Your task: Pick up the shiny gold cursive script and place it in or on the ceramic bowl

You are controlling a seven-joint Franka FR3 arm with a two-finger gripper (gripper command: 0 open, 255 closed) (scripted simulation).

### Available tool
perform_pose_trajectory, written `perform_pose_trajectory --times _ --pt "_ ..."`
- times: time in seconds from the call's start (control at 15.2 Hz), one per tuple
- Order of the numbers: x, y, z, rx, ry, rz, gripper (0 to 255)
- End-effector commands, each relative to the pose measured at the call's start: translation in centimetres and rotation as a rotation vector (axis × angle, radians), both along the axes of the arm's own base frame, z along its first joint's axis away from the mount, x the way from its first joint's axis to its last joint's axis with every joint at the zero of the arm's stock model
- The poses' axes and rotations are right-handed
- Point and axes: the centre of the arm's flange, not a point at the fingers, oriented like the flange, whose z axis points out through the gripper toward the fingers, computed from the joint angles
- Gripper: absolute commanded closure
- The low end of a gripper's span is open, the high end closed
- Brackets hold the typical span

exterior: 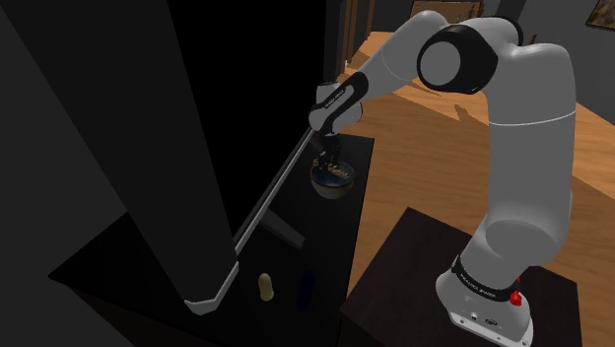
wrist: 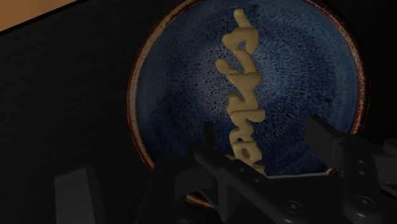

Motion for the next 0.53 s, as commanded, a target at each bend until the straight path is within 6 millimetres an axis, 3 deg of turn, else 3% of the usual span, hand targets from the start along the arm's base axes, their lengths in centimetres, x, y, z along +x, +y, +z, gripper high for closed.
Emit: perform_pose_trajectory --times 0.0,0.2,0.46 --pt "0.0 0.0 0.0 0.0 0.0 0.0 0" --pt "0.0 0.0 0.0 0.0 0.0 0.0 0" --pt "0.5 0.0 5.0 0.0 0.0 0.0 0"
